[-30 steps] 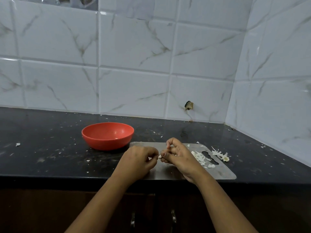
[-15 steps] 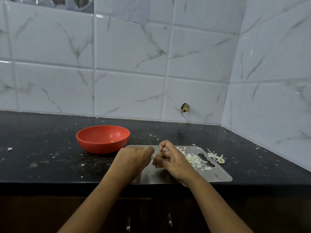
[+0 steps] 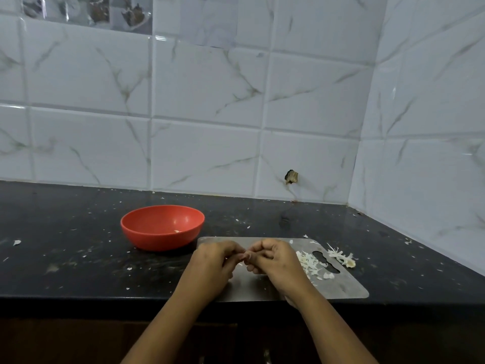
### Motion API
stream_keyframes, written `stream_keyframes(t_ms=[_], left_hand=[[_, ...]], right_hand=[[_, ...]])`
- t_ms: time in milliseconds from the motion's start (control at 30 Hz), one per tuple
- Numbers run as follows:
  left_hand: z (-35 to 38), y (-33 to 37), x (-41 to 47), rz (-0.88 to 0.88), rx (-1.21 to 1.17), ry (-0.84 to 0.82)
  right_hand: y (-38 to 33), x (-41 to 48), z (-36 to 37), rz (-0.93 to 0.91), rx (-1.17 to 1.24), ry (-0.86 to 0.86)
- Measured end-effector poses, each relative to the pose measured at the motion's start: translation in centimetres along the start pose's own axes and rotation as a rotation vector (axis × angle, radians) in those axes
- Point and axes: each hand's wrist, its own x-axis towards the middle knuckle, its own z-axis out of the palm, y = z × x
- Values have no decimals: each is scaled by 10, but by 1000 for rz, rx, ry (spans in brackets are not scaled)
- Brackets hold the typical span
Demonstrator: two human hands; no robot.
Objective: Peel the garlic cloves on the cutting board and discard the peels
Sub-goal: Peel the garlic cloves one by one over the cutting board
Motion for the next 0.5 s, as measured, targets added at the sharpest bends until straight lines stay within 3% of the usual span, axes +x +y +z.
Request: stream_keyframes(t_ms=[133,300,500], left_hand=[[0,-4,-1,-46,-32,61],[2,-5,-2,-74,-85,104],[4,-7,-5,-31,-36,106]], right_hand=[[4,1,1,9,-78,-18],[6,2,5,-95,-442,6],[7,-2,9,-164,-609,21]])
